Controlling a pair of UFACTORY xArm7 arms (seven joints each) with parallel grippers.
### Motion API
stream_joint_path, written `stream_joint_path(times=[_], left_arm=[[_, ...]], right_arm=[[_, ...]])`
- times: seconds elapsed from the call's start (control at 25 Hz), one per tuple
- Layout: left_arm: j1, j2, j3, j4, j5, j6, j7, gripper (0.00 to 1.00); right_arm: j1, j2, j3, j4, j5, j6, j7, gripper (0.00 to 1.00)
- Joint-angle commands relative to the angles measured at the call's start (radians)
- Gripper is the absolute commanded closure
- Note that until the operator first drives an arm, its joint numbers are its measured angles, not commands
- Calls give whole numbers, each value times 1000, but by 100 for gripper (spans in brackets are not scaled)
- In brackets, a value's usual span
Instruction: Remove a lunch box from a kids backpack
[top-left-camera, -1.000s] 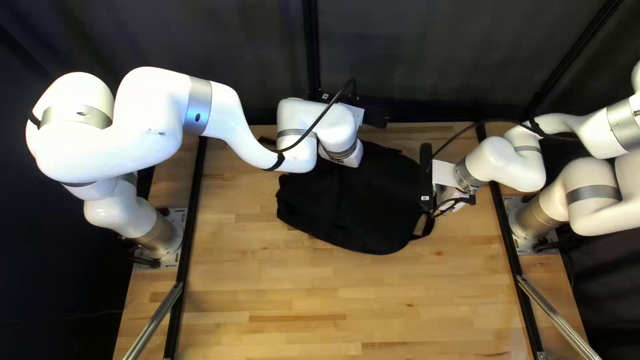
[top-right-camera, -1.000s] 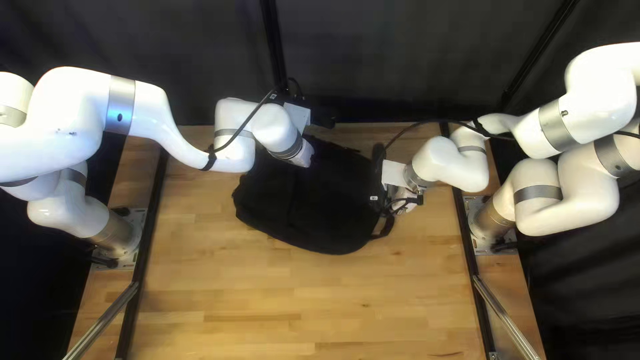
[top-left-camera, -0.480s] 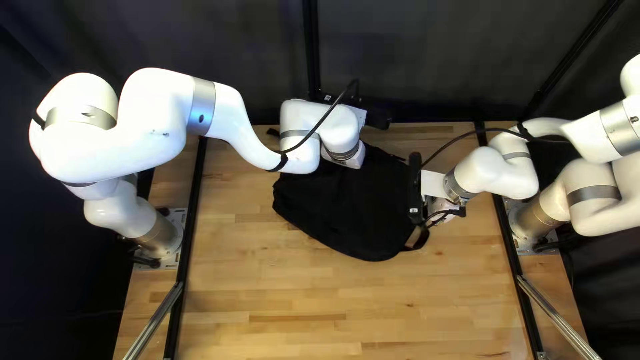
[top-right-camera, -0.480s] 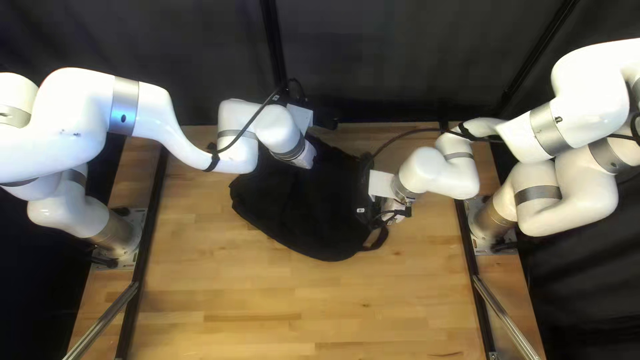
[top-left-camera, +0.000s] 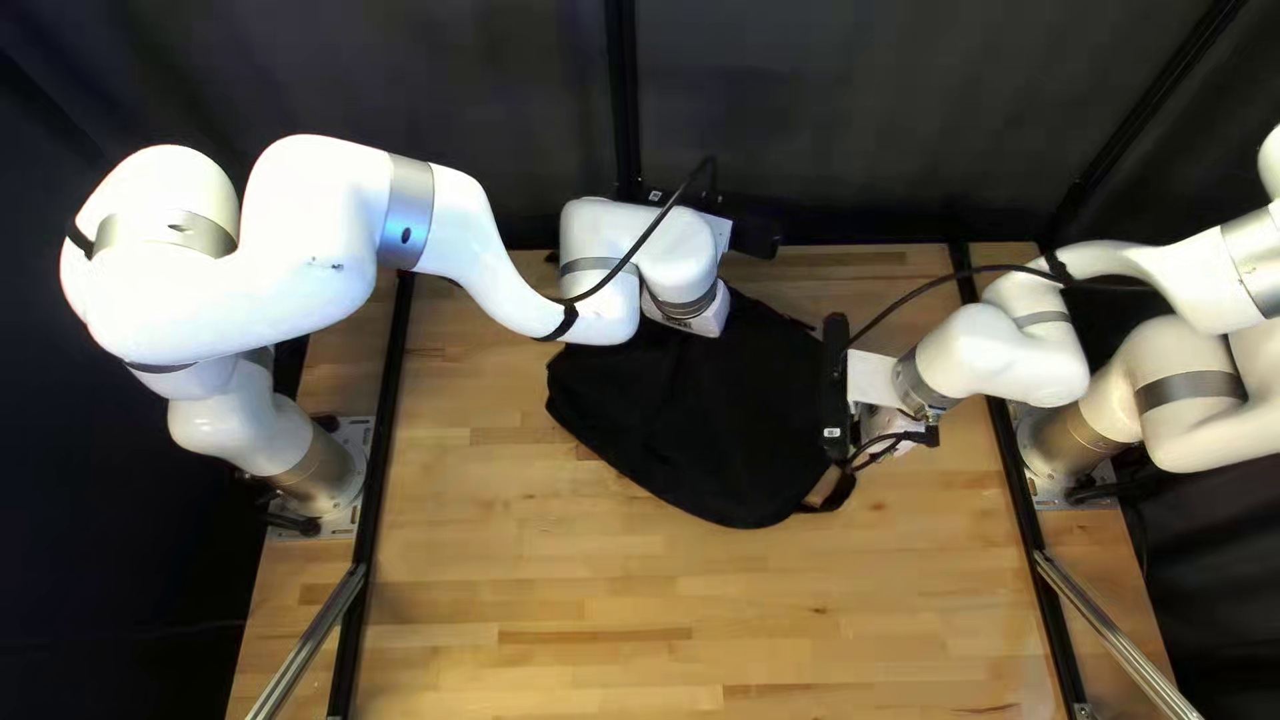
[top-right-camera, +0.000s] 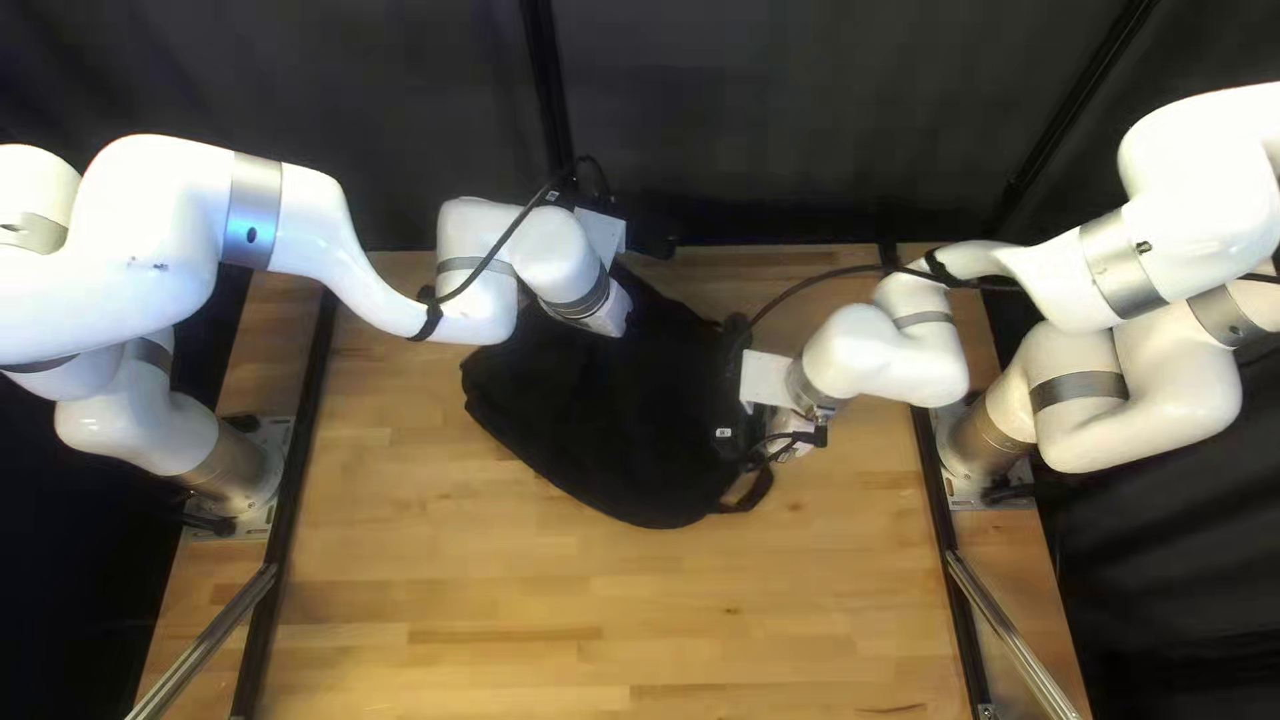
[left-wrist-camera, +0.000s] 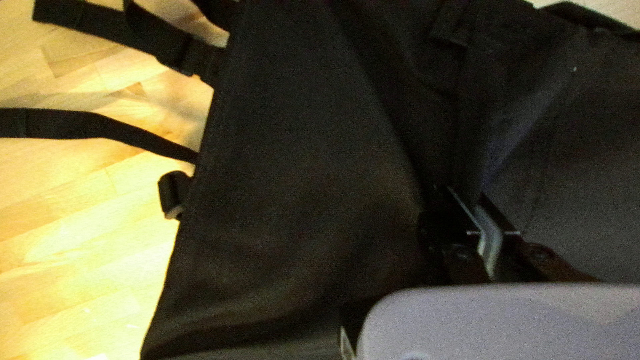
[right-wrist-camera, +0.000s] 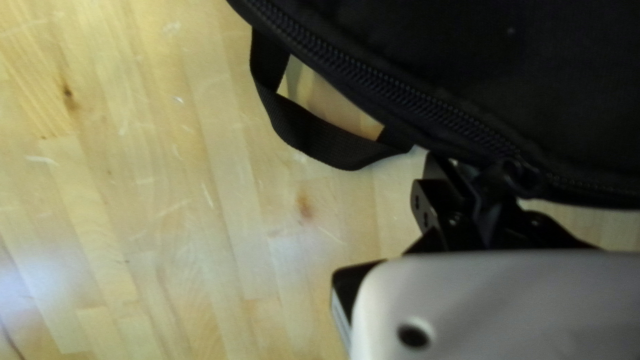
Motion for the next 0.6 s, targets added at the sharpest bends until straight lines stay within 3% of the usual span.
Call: stream_joint_path(times=[0.04,0.4,0.44,0.48,0.52,0.56,0.6], left_arm=[[0,1,0,0,1,0,1,100],[4,-6,-1,-19,-2,-13,18,100],[4,-8,-3,-23,-3,-15,27,93],[5,-11,-4,-26,-3,-16,38,38],[4,-14,-5,-30,-3,-16,40,10],[3,-17,-7,-31,-4,-12,43,0],[1,-20,-8,-33,-5,-8,46,0]], right_arm=[[5,30,9,20,-1,-13,6,100],[42,14,42,27,21,11,39,100],[46,14,45,26,24,9,42,100],[52,14,49,20,30,6,47,100],[59,14,51,17,38,4,51,100],[64,14,52,15,43,3,53,100],[69,15,54,14,49,2,56,100]])
